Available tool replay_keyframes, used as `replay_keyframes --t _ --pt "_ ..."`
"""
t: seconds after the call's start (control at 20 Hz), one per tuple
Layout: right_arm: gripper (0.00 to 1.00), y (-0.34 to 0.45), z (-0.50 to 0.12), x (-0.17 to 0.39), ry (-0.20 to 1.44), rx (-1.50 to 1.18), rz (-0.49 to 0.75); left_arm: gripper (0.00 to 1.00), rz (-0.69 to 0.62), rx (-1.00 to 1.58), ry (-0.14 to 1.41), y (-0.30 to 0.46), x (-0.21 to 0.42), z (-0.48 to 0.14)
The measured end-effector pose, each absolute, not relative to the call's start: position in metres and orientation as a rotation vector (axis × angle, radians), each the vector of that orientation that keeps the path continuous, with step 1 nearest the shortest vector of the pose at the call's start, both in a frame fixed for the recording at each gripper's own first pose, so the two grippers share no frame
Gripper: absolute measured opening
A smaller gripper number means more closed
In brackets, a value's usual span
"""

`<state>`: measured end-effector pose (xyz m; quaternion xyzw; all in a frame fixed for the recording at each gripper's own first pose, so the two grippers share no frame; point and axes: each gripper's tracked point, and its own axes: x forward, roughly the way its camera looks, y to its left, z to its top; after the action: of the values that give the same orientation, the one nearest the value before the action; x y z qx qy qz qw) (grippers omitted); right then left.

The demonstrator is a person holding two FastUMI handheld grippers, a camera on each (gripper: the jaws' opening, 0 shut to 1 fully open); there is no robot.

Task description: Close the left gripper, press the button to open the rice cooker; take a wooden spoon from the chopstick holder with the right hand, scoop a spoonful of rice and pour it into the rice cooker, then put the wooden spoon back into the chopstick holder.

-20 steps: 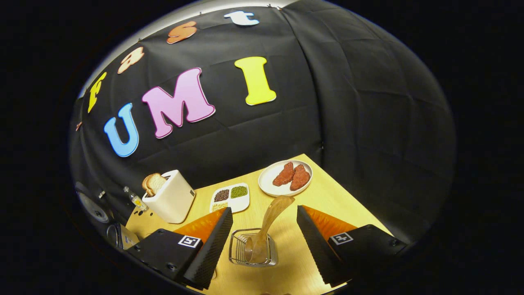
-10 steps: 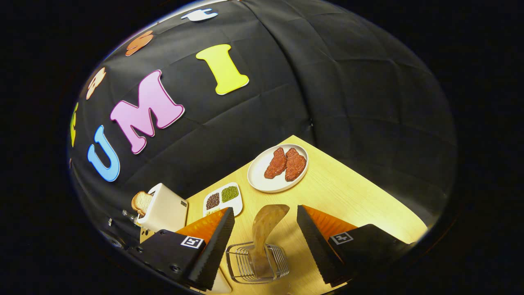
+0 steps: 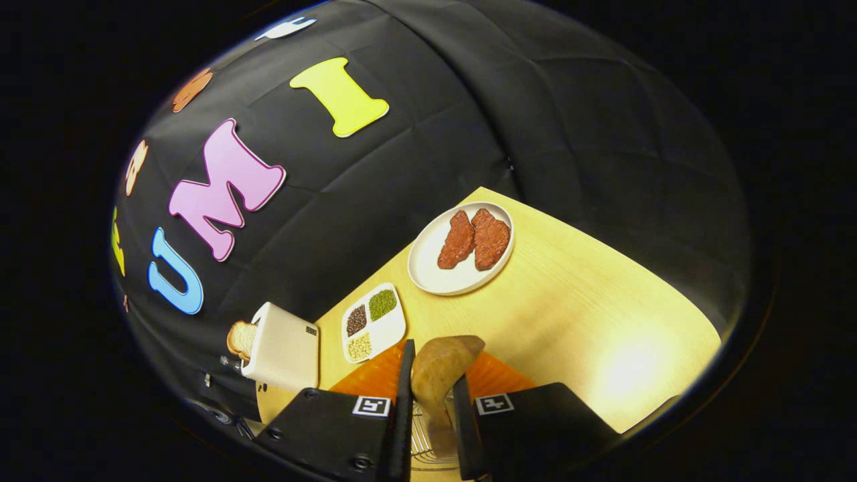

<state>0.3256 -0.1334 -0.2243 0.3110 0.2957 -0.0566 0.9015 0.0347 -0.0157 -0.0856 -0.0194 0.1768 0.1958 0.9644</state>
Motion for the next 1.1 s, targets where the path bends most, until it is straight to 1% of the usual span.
replay_keyframes --t 0.05,0.1,0.15,0.2,0.3,0.55,0.75,0.9,1.1 --pt "0.28 -0.129 -0.227 0.326 0.615 0.646 -0.106 0.96 0.392 -0.037 0.360 -0.018 0.033 -0.088" --pt "0.22 -0.129 -0.222 0.323 0.613 0.634 -0.105 0.96 0.385 -0.037 0.360 -0.020 0.032 -0.089" --pt "0.25 -0.129 -0.219 0.323 0.603 0.623 -0.097 0.96 0.377 -0.038 0.359 -0.021 0.031 -0.091" --pt "0.22 -0.127 -0.212 0.320 0.590 0.608 -0.081 0.96 0.372 -0.044 0.360 -0.021 0.030 -0.092" --pt "0.21 -0.122 -0.200 0.315 0.567 0.577 -0.067 0.96 0.365 -0.064 0.363 -0.019 0.026 -0.097" --pt "0.21 -0.117 -0.137 0.306 0.445 0.570 -0.087 0.96 0.347 -0.096 0.329 -0.004 0.017 -0.092" --pt "0.21 -0.104 -0.101 0.292 0.405 0.598 -0.083 0.97 0.320 -0.129 0.322 0.016 0.009 -0.099" --pt "0.21 -0.080 -0.080 0.280 0.384 0.601 -0.061 0.96 0.296 -0.156 0.313 0.028 0.006 -0.104" --pt "0.21 -0.031 -0.052 0.269 0.354 0.603 0.014 0.95 0.241 -0.191 0.311 0.037 0.006 -0.114"
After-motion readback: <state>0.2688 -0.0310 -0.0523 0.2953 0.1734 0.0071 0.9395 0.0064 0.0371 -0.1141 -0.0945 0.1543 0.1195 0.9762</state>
